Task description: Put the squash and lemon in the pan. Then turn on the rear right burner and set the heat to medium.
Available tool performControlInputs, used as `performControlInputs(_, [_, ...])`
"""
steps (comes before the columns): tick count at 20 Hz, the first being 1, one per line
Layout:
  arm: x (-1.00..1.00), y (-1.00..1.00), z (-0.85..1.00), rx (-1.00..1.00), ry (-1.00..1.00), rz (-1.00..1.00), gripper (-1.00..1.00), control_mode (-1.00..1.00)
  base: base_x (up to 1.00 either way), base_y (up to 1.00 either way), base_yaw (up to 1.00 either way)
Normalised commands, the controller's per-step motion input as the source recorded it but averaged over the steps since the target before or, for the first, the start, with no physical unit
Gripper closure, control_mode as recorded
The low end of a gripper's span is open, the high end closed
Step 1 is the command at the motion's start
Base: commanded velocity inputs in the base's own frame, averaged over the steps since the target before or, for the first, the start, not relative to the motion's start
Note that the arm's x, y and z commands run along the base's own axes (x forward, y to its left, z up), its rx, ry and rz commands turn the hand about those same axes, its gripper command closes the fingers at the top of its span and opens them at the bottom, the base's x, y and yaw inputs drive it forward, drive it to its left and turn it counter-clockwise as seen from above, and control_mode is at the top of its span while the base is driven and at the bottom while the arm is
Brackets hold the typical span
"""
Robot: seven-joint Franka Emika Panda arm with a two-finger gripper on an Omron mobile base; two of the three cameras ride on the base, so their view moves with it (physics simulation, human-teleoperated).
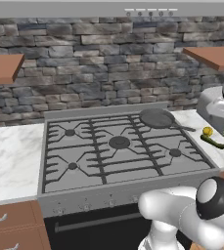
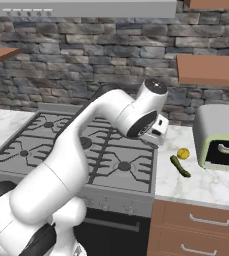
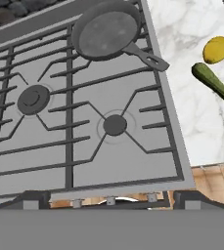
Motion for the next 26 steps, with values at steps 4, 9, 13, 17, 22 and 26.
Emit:
performControlInputs(4, [0.0,-0.03,-0.19,-0.2,0.0,0.0,-1.0,-1.0,0.0,0.0,0.0])
performControlInputs(9, [-0.01,-0.1,-0.11,-0.13,0.0,0.0,-1.0,-1.0,0.0,0.0,0.0])
performControlInputs(13, [-0.08,-0.27,-0.06,-0.02,0.0,0.0,-1.0,-1.0,0.0,0.0,0.0])
performControlInputs(17, [-0.04,-0.28,-0.06,0.0,0.0,0.0,-1.0,-1.0,0.0,0.0,0.0])
performControlInputs(22, [-0.01,-0.21,-0.13,-0.01,0.0,0.0,-1.0,-1.0,0.0,0.0,0.0])
performControlInputs(26, [0.0,-0.03,-0.24,-0.06,0.03,0.02,-1.0,-1.0,0.0,0.0,0.0])
